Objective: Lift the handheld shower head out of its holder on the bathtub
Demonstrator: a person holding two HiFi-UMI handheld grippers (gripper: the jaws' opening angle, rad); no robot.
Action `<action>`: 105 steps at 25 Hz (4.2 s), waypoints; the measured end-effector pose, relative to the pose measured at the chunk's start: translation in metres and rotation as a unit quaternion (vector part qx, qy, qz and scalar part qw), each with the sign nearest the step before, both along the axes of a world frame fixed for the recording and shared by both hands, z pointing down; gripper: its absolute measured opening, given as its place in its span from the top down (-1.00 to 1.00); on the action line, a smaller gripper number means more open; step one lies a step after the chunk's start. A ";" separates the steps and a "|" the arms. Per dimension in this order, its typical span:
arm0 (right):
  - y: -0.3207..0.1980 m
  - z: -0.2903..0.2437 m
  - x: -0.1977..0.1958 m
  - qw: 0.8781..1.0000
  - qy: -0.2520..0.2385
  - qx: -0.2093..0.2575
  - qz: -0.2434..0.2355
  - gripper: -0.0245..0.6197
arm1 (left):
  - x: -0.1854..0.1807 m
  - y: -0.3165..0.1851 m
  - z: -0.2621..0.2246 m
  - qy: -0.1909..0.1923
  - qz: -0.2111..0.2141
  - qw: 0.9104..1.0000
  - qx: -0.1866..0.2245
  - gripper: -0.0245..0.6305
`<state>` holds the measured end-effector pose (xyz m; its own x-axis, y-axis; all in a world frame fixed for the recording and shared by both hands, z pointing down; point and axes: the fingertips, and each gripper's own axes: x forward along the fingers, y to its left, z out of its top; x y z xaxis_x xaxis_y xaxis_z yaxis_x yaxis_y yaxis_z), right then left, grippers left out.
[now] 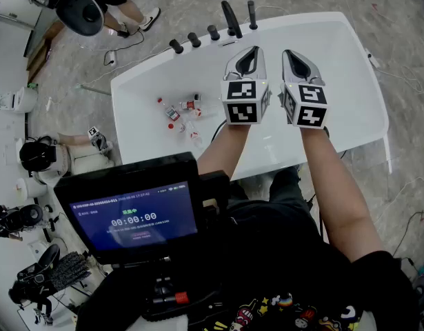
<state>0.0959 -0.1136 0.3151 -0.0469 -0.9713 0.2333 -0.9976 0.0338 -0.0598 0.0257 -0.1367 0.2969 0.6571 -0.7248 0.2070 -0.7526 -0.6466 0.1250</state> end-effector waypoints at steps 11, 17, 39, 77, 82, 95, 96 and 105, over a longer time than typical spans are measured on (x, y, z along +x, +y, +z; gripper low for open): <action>0.008 0.005 0.006 1.000 0.008 -0.004 -0.010 0.85 | -0.003 0.002 0.013 -0.015 -0.004 1.000 -0.008 0.92; -0.004 0.029 0.008 1.000 0.006 -0.001 -0.018 0.85 | 0.003 -0.012 0.028 -0.015 -0.007 1.000 0.000 0.92; -0.233 0.236 0.055 0.994 0.005 -0.042 -0.103 0.58 | 0.055 -0.148 0.185 -0.009 -0.107 0.994 -0.008 0.92; -0.356 0.287 0.065 0.991 0.022 -0.040 -0.129 0.49 | 0.069 -0.204 0.267 0.010 -0.138 0.989 -0.043 0.92; -0.319 0.217 0.061 0.990 0.027 -0.033 -0.132 0.49 | 0.075 -0.179 0.219 0.014 -0.125 0.991 -0.051 0.92; -0.169 -0.058 0.018 0.992 0.046 0.071 -0.092 0.49 | 0.018 -0.112 -0.034 0.060 -0.072 0.995 0.025 0.92; -0.151 -0.078 0.014 0.992 0.046 0.082 -0.084 0.49 | 0.011 -0.103 -0.054 0.061 -0.065 0.995 0.033 0.92; 0.012 -0.214 -0.016 0.984 0.029 0.171 -0.039 0.49 | -0.029 0.011 -0.160 0.056 0.007 0.995 0.083 0.92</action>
<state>0.0802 -0.1014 0.1010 -0.1202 -0.9875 -0.1015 -0.9927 0.1183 0.0251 -0.0030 -0.1260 0.1367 0.6797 -0.7335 0.0097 -0.7306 -0.6757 0.0981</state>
